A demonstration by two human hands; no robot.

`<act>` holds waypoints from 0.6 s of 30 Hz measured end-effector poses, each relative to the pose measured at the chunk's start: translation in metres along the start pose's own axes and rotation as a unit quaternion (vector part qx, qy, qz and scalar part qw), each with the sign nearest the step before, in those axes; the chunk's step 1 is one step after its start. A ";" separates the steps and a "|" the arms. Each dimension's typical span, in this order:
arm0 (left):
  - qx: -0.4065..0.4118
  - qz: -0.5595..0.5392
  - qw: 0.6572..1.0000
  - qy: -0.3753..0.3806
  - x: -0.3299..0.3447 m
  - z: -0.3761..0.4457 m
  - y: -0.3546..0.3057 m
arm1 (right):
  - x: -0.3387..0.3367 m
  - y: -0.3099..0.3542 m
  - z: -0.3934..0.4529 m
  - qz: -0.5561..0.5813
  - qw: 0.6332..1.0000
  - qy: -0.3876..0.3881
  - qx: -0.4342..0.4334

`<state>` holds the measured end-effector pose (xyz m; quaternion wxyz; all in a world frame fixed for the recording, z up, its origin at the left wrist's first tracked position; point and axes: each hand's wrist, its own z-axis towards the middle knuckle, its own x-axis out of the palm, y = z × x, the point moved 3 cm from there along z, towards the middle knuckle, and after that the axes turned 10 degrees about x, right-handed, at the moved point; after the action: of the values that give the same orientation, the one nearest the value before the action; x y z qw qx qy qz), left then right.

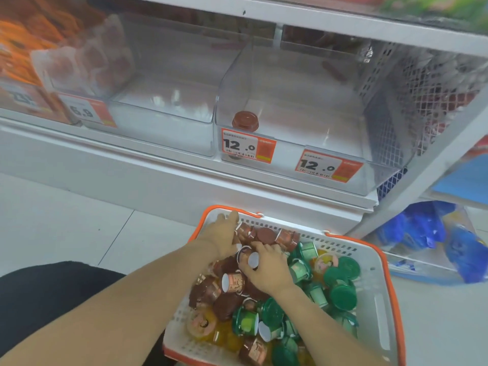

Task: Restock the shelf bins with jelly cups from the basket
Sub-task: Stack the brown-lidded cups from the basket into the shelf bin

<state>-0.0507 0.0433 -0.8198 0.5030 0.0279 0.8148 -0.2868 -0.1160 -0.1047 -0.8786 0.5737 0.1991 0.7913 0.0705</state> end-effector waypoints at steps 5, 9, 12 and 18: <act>-0.001 -0.090 0.994 0.056 -0.055 -0.003 -0.022 | 0.007 -0.003 0.005 -0.036 0.999 -0.030 0.006; 0.011 -0.206 0.966 0.154 -0.109 -0.014 -0.042 | -0.009 -0.001 0.008 0.094 0.995 -0.017 0.035; 0.017 -0.287 0.936 0.202 -0.138 -0.030 -0.052 | -0.041 0.011 0.003 0.403 0.912 0.035 0.061; 0.062 -0.407 0.882 0.229 -0.156 -0.055 -0.050 | -0.112 0.051 -0.007 0.720 0.676 0.156 0.031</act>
<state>-0.0346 0.0669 -0.6496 0.1382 -0.2102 0.8274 -0.5022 -0.0813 -0.1012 -0.7605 0.2070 0.7108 0.4832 0.4673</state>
